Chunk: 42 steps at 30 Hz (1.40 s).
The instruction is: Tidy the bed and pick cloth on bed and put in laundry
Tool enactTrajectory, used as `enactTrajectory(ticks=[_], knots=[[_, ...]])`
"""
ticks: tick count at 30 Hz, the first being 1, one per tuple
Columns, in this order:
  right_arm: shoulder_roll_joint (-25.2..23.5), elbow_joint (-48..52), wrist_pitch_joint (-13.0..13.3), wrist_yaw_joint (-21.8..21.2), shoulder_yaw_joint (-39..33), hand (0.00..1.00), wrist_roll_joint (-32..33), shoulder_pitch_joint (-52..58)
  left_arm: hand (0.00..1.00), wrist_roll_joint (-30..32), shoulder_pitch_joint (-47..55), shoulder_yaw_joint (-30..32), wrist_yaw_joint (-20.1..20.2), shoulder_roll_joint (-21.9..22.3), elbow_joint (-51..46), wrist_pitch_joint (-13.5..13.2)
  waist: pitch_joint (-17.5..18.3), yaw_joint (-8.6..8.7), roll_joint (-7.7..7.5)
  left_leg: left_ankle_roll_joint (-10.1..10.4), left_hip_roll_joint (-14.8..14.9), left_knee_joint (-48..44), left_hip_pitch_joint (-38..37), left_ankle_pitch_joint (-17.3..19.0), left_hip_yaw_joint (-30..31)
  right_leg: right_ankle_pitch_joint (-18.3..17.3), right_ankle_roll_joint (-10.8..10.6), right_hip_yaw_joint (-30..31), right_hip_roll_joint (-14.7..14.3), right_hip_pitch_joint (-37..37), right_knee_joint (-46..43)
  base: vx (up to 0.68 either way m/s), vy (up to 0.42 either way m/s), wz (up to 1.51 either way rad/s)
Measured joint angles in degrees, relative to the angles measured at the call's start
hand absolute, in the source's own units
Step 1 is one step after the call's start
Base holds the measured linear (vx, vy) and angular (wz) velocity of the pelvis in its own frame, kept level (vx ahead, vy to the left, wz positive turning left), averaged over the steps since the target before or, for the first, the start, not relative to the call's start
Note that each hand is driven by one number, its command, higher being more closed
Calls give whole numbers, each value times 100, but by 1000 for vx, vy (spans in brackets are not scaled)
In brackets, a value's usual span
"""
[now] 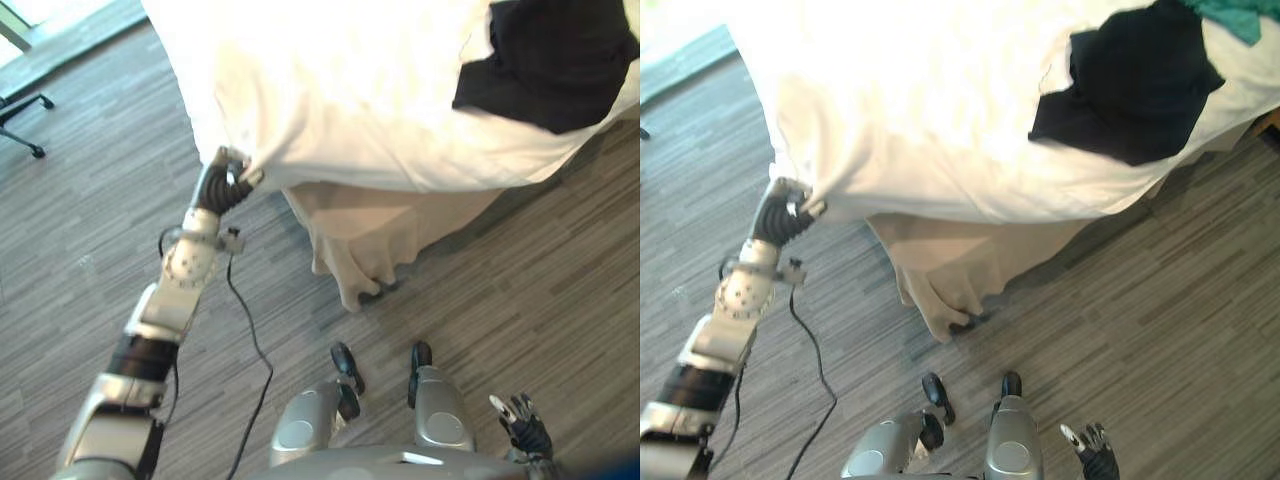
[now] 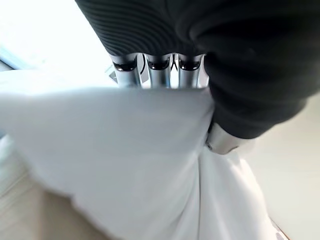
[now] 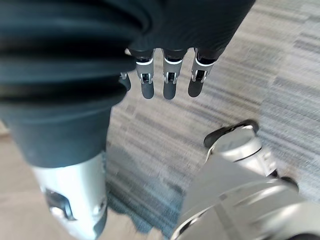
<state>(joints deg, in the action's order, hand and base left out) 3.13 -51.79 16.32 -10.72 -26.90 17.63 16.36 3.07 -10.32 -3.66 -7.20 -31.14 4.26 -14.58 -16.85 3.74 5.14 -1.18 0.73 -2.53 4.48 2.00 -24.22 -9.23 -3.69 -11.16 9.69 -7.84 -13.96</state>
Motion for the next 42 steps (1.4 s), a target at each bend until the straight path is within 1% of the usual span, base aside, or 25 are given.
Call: enactTrajectory(ticks=[4, 5, 7, 10, 12, 13, 17, 20, 23, 24, 26, 27, 28, 29, 30, 31, 32, 33, 34, 36, 37, 39, 40, 41, 42], knots=[[-166, -385, 15, 84, -93, 0, -311, 175, 0, -352, 1222, 141, 461, 638, -82, -92, 295, -9, 72, 20, 21, 98, -191, -4, 285, 51, -10, -241, -97, 471, 414, 69, -33, 25], [-184, -418, 22, 109, -96, 0, -342, 195, 0, -471, 1371, 149, 534, 711, -81, -90, 340, -20, 79, 22, 26, 127, -216, -5, 296, 59, -10, -248, -114, 505, 447, 57, -23, 16], [-267, -456, 50, 185, -92, 0, -391, 288, 0, -880, 1898, 179, 892, 997, -81, -54, 427, -60, 76, 52, 27, 247, -404, -25, 325, 97, -10, -270, -162, 731, 627, 48, -21, 5], [-298, -550, 153, 221, -78, 0, -432, 469, 0, -1380, 2520, 168, 1349, 1386, -52, 199, 613, -107, 56, 67, 19, 347, -568, -36, 445, 120, -6, -398, -196, 957, 813, 17, -15, 15], [-294, -550, 182, 263, 17, 0, -447, 536, 0, -1688, 2855, 157, 1582, 1582, 207, 343, 738, -168, -2, 85, 19, 459, -683, -59, 457, 128, -1, -400, -230, 1061, 909, 0, 0, 0], [-294, -546, 209, 275, 56, 0, -448, 536, 0, -1728, 2941, 156, 1607, 1630, 336, 390, 766, -168, -23, 92, 21, 482, -709, -68, 457, 128, -1, -398, -236, 1074, 923, 0, 0, 0], [-328, -496, 280, 461, 333, 0, -410, 612, 0, -1831, 3358, 77, 1554, 1970, 1201, 557, 901, -171, -160, 116, 24, 668, -918, -116, 455, 127, 0, -400, -274, 1237, 1024, 12, -5, -2], [-350, -411, 282, 483, 485, 0, -25, 664, 0, -1829, 3420, 109, 1477, 2171, 1906, 588, 1014, -175, -209, 123, 19, 752, -970, -121, 439, 125, 1, -398, -277, 1270, 1078, 42, 1, -4], [-483, -287, 347, 420, 507, 0, 523, 689, 0, -1790, 3406, 451, 1176, 2466, 2940, 552, 1048, -179, -287, 161, 28, 806, -1166, -94, 397, 124, 0, -394, -298, 1460, 1131, 70, -15, -7], [-508, -205, 389, 375, 516, 0, 662, 709, 0, -1683, 3411, 680, 1007, 2611, 3363, 515, 1103, -193, -358, 184, 33, 806, -1190, -76, 371, 121, 1, -394, -305, 1490, 1161, 59, -20, -8], [-523, 76, 490, 412, 538, 0, 704, 708, 0, -1462, 3390, 940, 673, 2774, 3790, 411, 1108, -271, -370, 205, 37, 806, -1323, -60, 340, 121, 0, -395, -302, 1637, 1197, 41, -20, -5], [-518, 281, 579, 555, 543, 0, 690, 698, 0, -1406, 3371, 1109, 481, 2868, 3883, 395, 1133, -346, -421, 217, 43, 807, -1363, -50, 340, 120, -1, -399, -304, 1680, 1196, -3, -21, 5], [-491, 497, 644, 726, 529, 0, 685, 571, 0, -1288, 3293, 1249, 312, 2909, 4008, 363, 1183, -416, -422, 217, 44, 808, -1369, -51, 376, 119, -2, -412, -304, 1705, 1197, -7, -21, 8], [-463, 601, 673, 829, 505, 100, 675, 456, 0, -1226, 3234, 1321, 240, 2928, 4087, 363, 1181, -441, -427, 216, 42, 809, -1382, -52, 395, 119, -2, -426, -303, 1725, 1198, -21, -20, 12], [-394, 735, 767, 1140, 390, 100, 547, 189, 0, -1069, 3110, 1458, 58, 2957, 4278, 367, 1176, -466, -477, 200, 33, 826, -1383, -66, 433, 119, -2, -455, -296, 1741, 1198, -52, -21, 12], [-316, 831, 873, 1451, 160, 100, 405, -163, 0, -898, 3012, 1549, -105, 2966, 4453, 388, 1181, -470, -474, 186, 19, 837, -1388, -86, 467, 120, -3, -503, -283, 1764, 1197, -68, -17, 15], [-244, 862, 924, 1599, 26, 100, 322, -368, 0, -820, 2975, 1556, -181, 2961, 4511, 430, 1182, -471, -472, 177, 9, 839, -1387, -94, 494, 119, -3, -523, -275, 1773, 1197, -74, -7, 22], [-68, 985, 1022, 1601, -227, 100, 372, -704, 0, -690, 2922, 1555, -241, 2953, 4574, 481, 1186, -474, -461, 157, -17, 843, -1363, -116, 580, 116, -10, -549, -260, 1784, 1198, -74, 3, 28], [187, 1185, 1022, 1554, -377, 100, 439, -994, 0, -586, 2895, 1553, -255, 2940, 4599, 568, 1182, -494, -452, 142, -38, 844, -1334, -140, 646, 115, -22, -599, -246, 1782, 1199, -73, 5, 27], [600, 1505, 1036, 1596, -398, 100, 183, -1393, 0, -582, 2900, 1549, -247, 2891, 4737, 684, 1179, -504, -454, 125, -68, 846, -1308, -153, 743, 104, -42, -663, -238, 1781, 1203, -64, 5, 22], [718, 1669, 1035, 1571, -377, 100, 98, -1494, 0, -585, 2903, 1544, -229, 2864, 4790, 687, 1182, -504, -461, 114, -79, 846, -1288, -161, 782, 94, -57, -700, -229, 1780, 1201, -48, 5, 27], [1110, 2408, 1008, 1328, -161, 100, -53, -1833, 0, -594, 2926, 1541, -144, 2780, 4905, 672, 1177, -534, -480, 92, -93, 845, -1163, -178, 865, 94, -61, -743, -204, 1683, 1202, -16, 10, 20], [1321, 2996, 887, 1013, 90, 100, -109, -2074, 0, -623, 2958, 1539, -110, 2740, 4906, 621, 1153, -567, -519, 79, -101, 843, -1121, -195, 909, 100, -59, -780, -217, 1658, 1202, 7, -1, 10], [1384, 3197, 826, 874, 212, 100, -109, -2156, 0, -626, 2969, 1539, -60, 2724, 4906, 600, 1142, -593, -536, 79, -102, 843, -1120, -196, 917, 102, -58, -795, -227, 1667, 1201, 41, -24, 12], [1470, 3545, 657, 550, 489, 100, -109, -2339, 0, -623, 2983, 1531, 1, 2699, 4907, 521, 1140, -642, -560, 77, -113, 838, -1128, -198, 941, 103, -57, -821, -234, 1701, 1210, 46, -20, 10]])
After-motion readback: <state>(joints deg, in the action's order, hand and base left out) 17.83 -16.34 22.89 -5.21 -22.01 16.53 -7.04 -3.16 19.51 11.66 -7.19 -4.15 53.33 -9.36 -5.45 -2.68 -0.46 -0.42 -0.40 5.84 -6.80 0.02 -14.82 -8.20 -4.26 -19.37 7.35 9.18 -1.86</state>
